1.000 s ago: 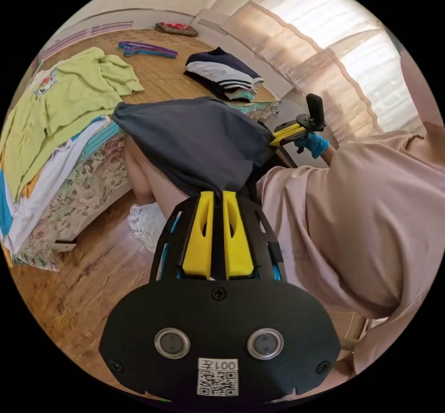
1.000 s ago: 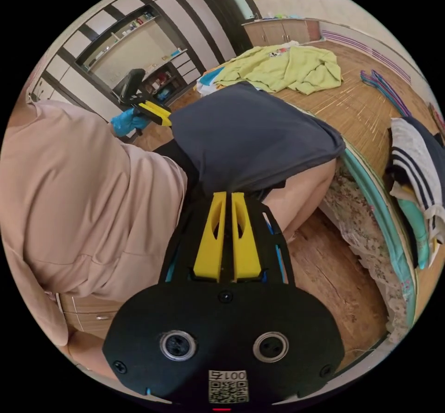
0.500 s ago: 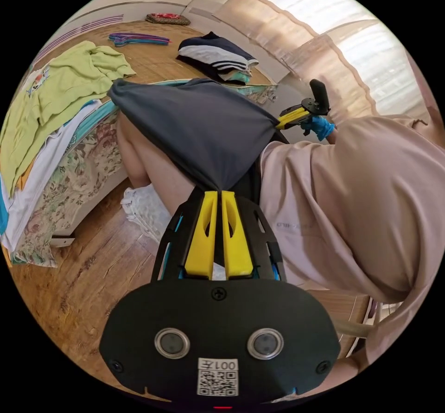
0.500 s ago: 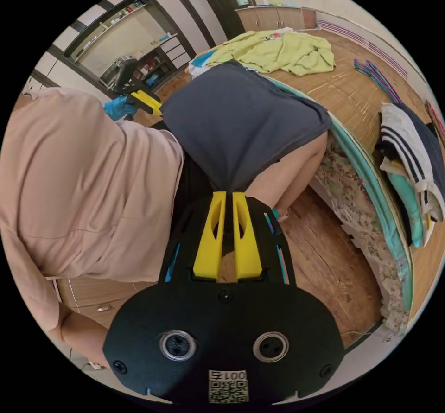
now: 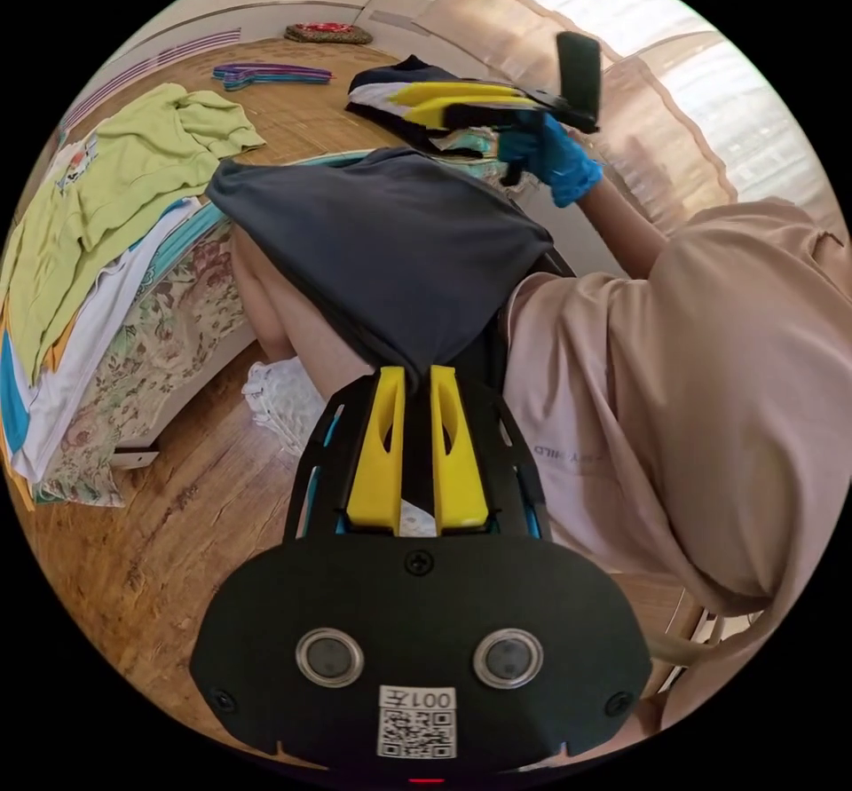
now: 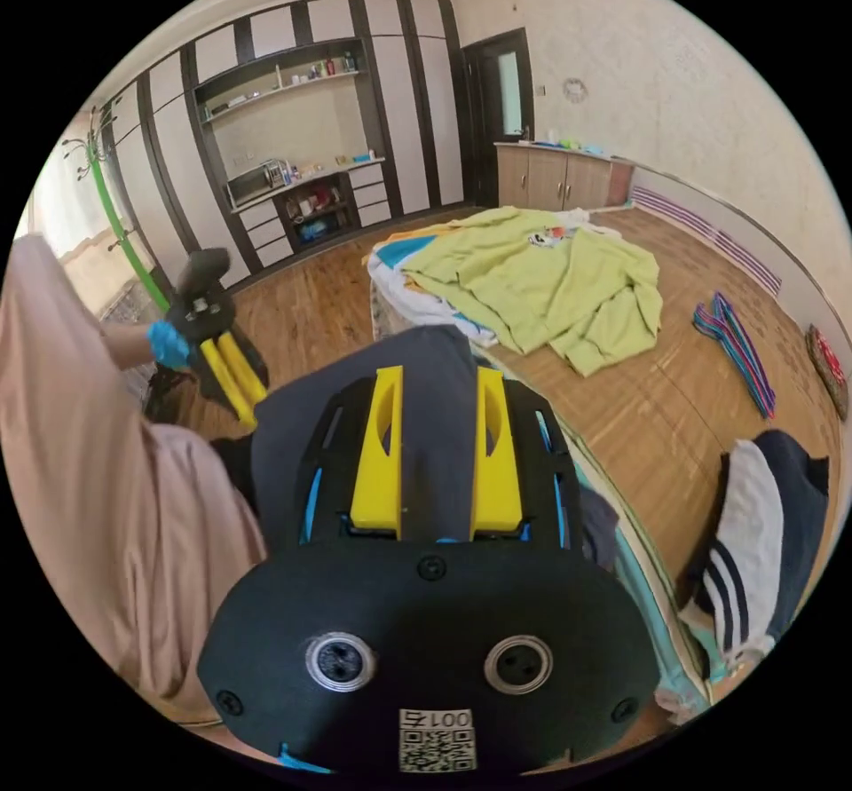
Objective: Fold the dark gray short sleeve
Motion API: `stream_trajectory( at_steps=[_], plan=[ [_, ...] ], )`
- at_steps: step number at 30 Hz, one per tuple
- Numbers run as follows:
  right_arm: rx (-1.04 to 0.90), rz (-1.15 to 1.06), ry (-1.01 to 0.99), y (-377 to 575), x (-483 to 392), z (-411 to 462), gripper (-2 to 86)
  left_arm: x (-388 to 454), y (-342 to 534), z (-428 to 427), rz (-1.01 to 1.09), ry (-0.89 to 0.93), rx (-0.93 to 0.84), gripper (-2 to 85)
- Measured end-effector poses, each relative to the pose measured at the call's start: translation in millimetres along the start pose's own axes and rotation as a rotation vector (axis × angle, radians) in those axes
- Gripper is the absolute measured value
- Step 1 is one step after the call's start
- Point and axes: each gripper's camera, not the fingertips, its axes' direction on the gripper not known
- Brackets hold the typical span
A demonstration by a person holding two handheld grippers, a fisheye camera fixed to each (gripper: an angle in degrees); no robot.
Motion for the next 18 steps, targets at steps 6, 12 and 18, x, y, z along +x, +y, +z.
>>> stream_trajectory(
  at_steps=[6,12,18],
  plan=[
    [-0.135,0.096,-0.102,-65.2,14.0,94.3,11.6,2.2,0.5,-3.3,0.007,-0.007,0.011,-0.2],
    [-0.274,0.108,-0.127,-80.1,12.9,138.6,5.7,5.3,3.5,-5.1,0.019,-0.024,0.019,-0.5],
    [-0.152,0.040,0.025,-92.6,-5.2,112.6,2.2,10.1,8.2,-15.1,0.048,-0.018,0.046,-0.8]
  ],
)
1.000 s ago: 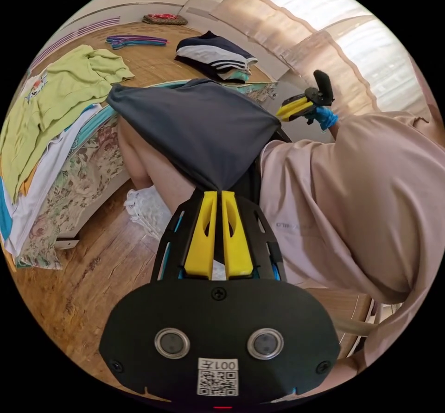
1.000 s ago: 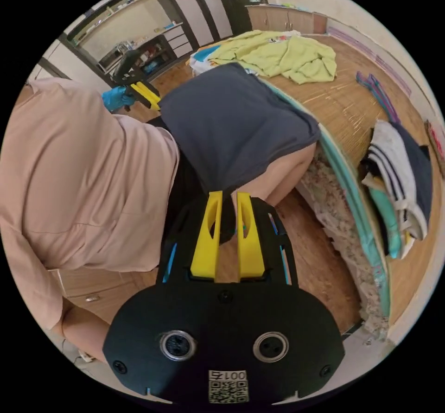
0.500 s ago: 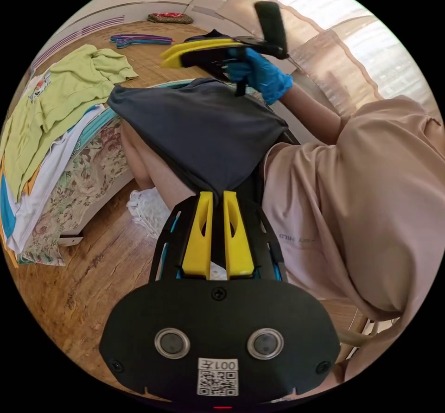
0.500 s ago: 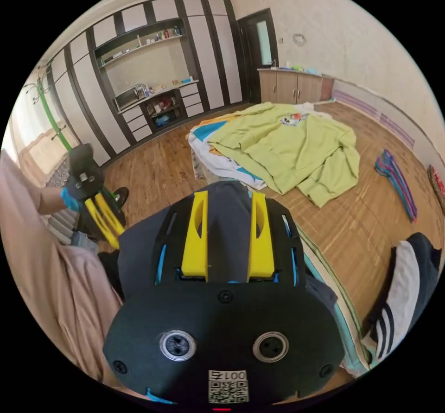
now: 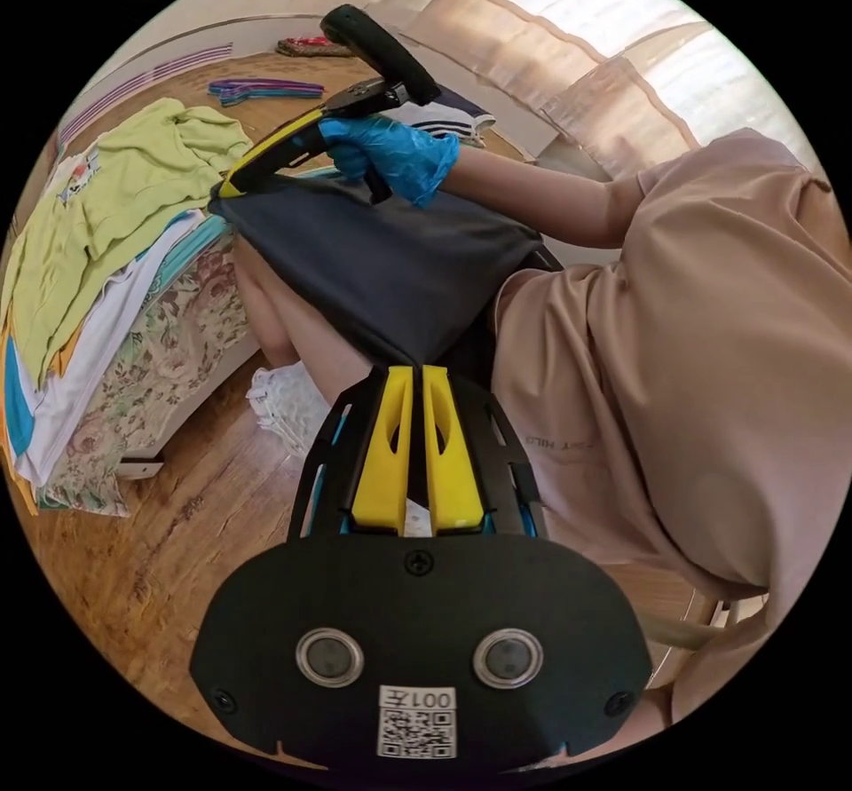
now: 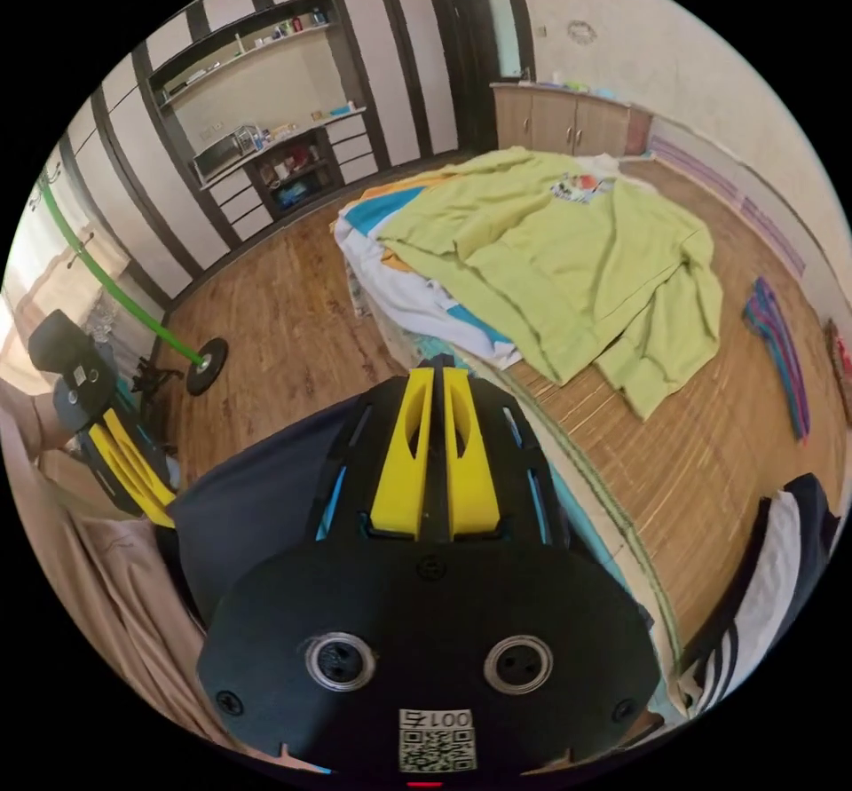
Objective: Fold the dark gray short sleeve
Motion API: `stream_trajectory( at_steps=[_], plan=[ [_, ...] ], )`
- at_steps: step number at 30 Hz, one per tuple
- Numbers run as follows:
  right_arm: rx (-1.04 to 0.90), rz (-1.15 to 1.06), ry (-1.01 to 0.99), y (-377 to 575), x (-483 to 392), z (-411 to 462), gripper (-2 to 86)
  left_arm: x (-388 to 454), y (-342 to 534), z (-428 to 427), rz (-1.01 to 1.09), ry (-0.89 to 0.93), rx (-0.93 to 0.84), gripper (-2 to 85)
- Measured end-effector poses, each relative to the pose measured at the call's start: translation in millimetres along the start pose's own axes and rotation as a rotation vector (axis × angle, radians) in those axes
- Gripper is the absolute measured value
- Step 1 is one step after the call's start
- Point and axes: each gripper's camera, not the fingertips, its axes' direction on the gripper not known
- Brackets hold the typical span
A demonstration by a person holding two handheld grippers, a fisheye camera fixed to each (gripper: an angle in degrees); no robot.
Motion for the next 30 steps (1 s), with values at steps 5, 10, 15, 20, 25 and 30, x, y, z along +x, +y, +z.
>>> stream_trajectory(
  at_steps=[5,10,15,20,25,30],
  plan=[
    [-0.045,0.013,0.046,-9.6,-5.3,11.7,1.7,-3.9,2.0,-0.2,-0.029,-0.024,-0.013,-0.9],
    [-0.029,0.015,0.007,-1.1,-11.3,6.3,2.4,-3.4,2.2,3.0,-0.074,0.000,-0.007,-0.8],
    [0.109,0.030,0.124,45.4,-7.9,-76.2,3.0,-4.9,3.1,-6.5,-0.107,0.048,0.025,-0.9],
    [0.067,-0.001,0.169,130.3,-11.1,-141.3,4.4,3.9,-3.1,-8.6,-0.087,0.037,0.009,-1.1],
    [-0.079,0.000,0.079,188.7,-49.0,-170.9,7.9,24.7,-16.1,-12.9,-0.045,-0.023,-0.045,-1.3],
    [0.032,-0.064,-0.029,181.0,-85.9,-175.5,11.0,45.0,-36.6,-35.5,-0.003,0.000,-0.013,-1.4]
  ],
)
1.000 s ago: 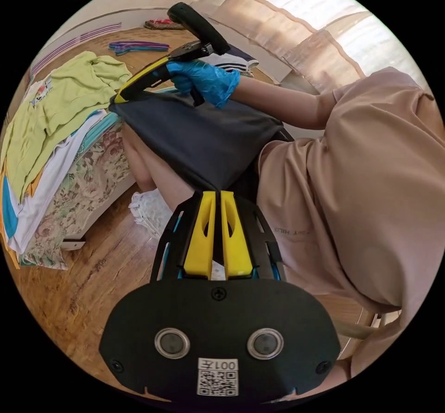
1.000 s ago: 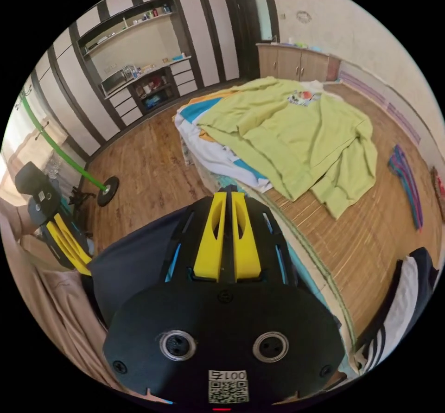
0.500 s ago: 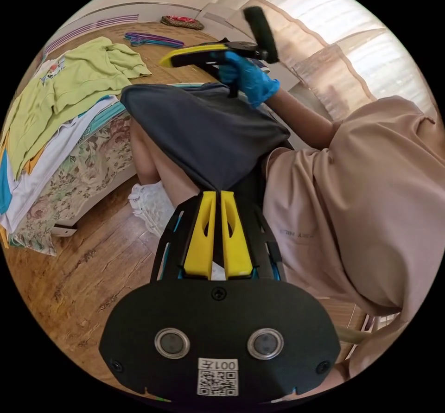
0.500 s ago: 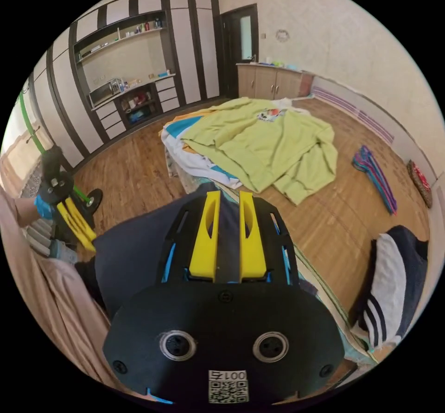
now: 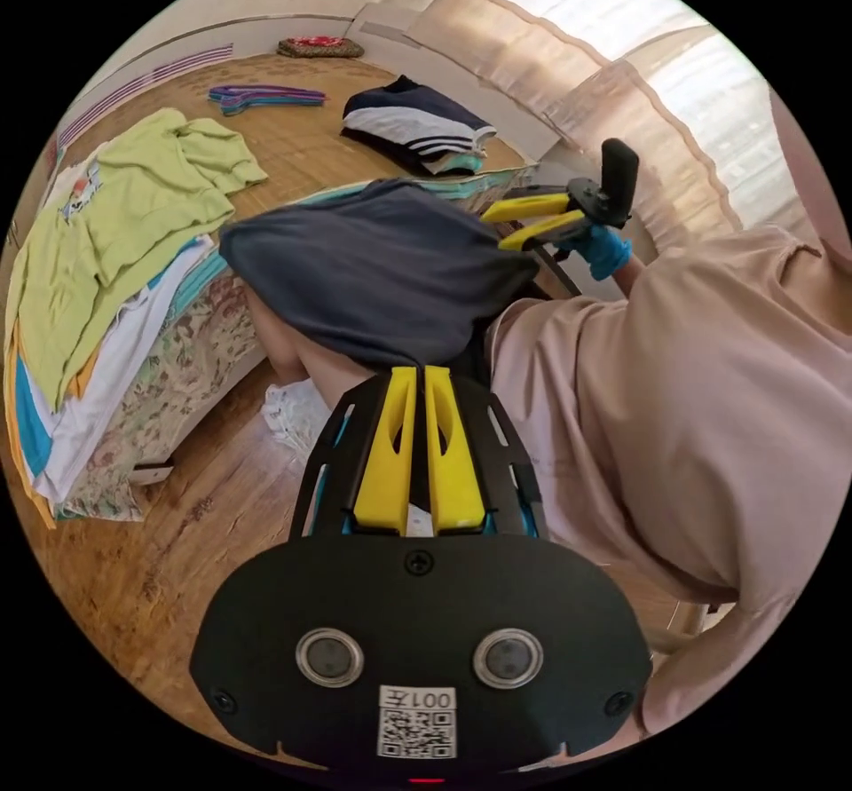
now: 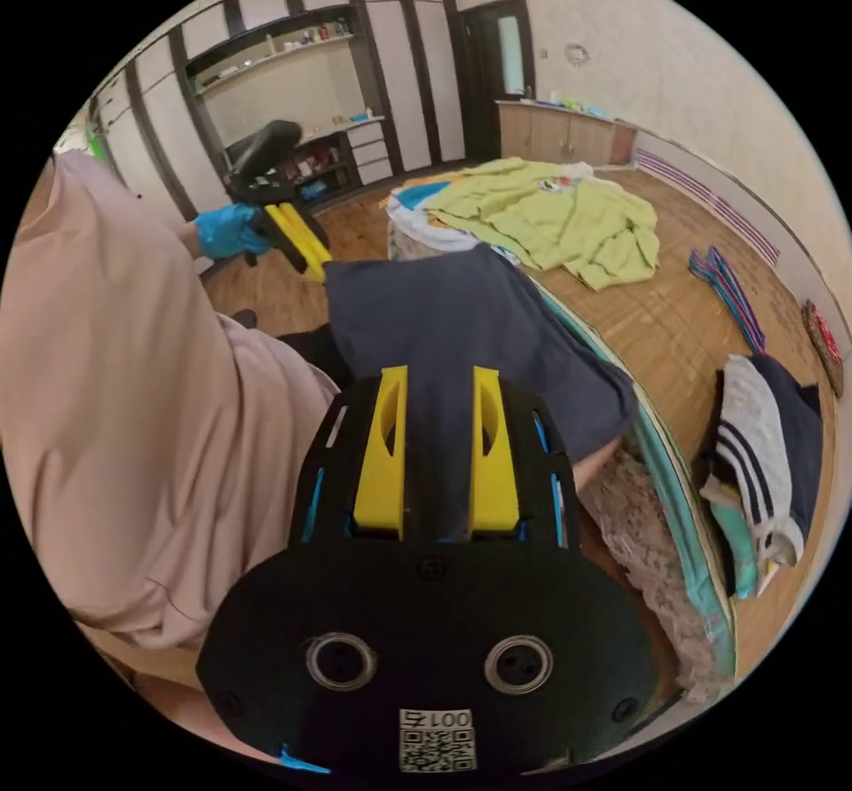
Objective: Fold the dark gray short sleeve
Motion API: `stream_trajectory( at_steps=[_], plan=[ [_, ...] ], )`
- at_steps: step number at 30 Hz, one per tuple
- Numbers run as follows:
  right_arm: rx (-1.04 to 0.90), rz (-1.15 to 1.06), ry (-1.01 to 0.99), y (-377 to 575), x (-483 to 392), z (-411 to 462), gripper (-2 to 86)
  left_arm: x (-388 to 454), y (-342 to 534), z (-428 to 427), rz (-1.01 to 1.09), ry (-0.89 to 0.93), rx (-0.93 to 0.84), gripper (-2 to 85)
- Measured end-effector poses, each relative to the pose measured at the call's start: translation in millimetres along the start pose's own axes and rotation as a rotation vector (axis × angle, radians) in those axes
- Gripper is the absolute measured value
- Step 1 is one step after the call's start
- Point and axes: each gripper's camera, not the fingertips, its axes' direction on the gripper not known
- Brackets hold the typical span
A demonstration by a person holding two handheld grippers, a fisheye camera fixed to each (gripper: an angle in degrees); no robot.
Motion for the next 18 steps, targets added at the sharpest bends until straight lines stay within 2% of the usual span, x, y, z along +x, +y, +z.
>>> stream_trajectory(
  at_steps=[6,10,15,18],
  plan=[
    [0.090,-0.265,-0.045,-44.8,-38.7,9.0,13.2,45.7,-35.6,-24.2,0.130,-0.146,-0.035,-1.4],
    [0.135,-0.351,0.065,-70.9,-58.0,22.1,12.7,71.6,-58.3,-37.8,0.195,-0.190,0.017,-1.5],
    [0.092,-0.308,0.305,-76.9,-52.9,37.5,5.3,90.1,-76.7,-44.7,0.258,-0.234,0.065,-1.4],
    [0.119,-0.240,0.263,-70.7,-31.2,23.7,3.3,91.3,-77.6,-43.4,0.273,-0.237,0.085,-0.4]
  ],
)
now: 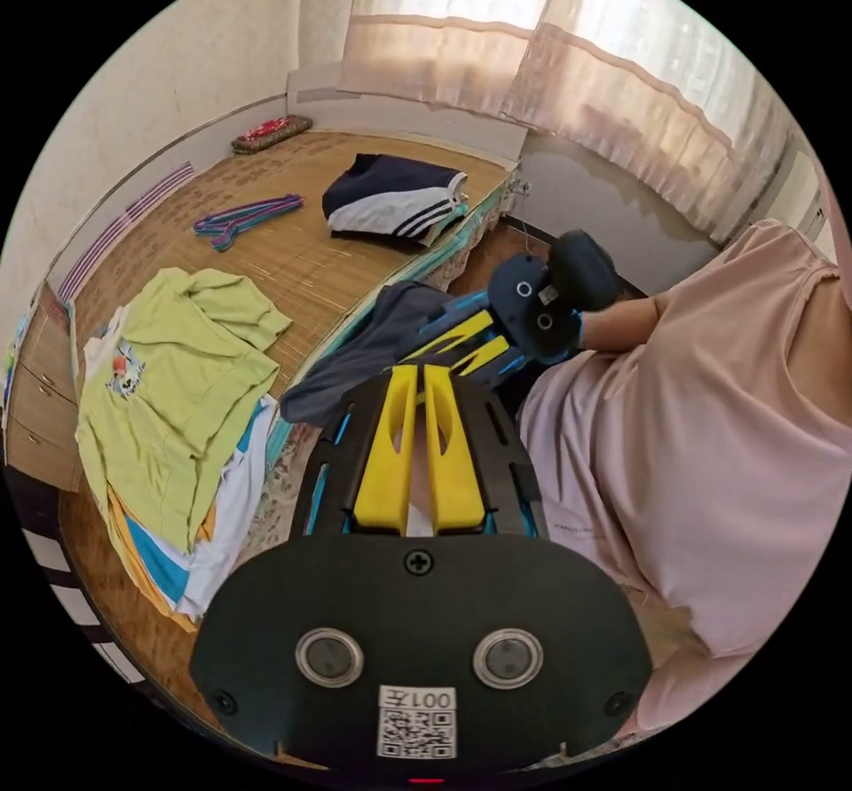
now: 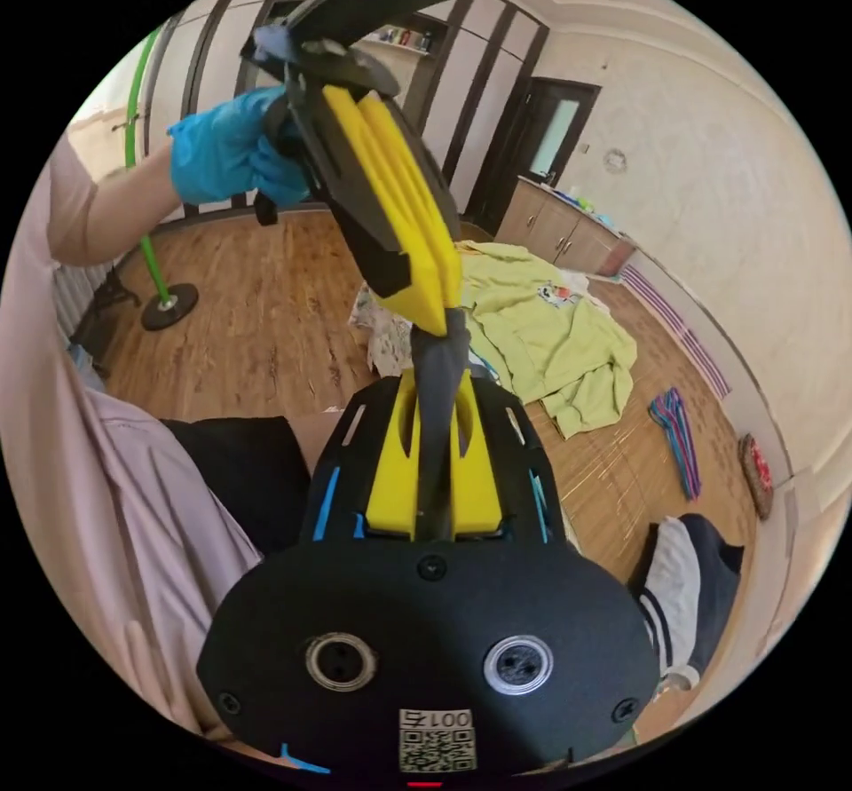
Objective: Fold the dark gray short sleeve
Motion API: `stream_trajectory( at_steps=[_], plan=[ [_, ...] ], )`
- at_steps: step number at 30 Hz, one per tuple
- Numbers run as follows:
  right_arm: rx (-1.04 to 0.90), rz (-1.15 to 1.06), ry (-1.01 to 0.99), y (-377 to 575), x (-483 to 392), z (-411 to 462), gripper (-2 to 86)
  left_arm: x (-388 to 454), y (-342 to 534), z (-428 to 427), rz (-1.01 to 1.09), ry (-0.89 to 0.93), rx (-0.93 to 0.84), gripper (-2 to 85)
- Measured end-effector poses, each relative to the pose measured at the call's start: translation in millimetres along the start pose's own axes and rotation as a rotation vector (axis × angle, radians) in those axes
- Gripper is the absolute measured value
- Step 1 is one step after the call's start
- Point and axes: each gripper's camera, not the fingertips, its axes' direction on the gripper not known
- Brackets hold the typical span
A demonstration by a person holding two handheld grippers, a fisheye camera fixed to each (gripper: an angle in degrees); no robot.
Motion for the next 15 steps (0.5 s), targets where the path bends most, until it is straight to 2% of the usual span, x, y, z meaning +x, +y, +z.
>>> stream_trajectory(
  at_steps=[4,6,10,15],
  plan=[
    [0.062,0.100,-0.070,20.0,46.3,-30.7,2.2,-4.1,23.3,-17.6,-0.121,-0.306,0.196,4.0],
    [0.087,0.121,-0.086,26.9,65.1,-45.1,2.0,-4.0,27.8,-12.8,-0.085,-0.287,0.204,8.3],
    [0.129,0.073,-0.105,38.6,89.0,-73.9,1.8,-7.4,20.2,15.1,-0.041,-0.124,0.212,20.0],
    [0.105,-0.033,-0.109,51.8,97.9,-96.0,1.7,3.3,-10.2,48.1,0.045,-0.160,0.190,25.9]
  ],
)
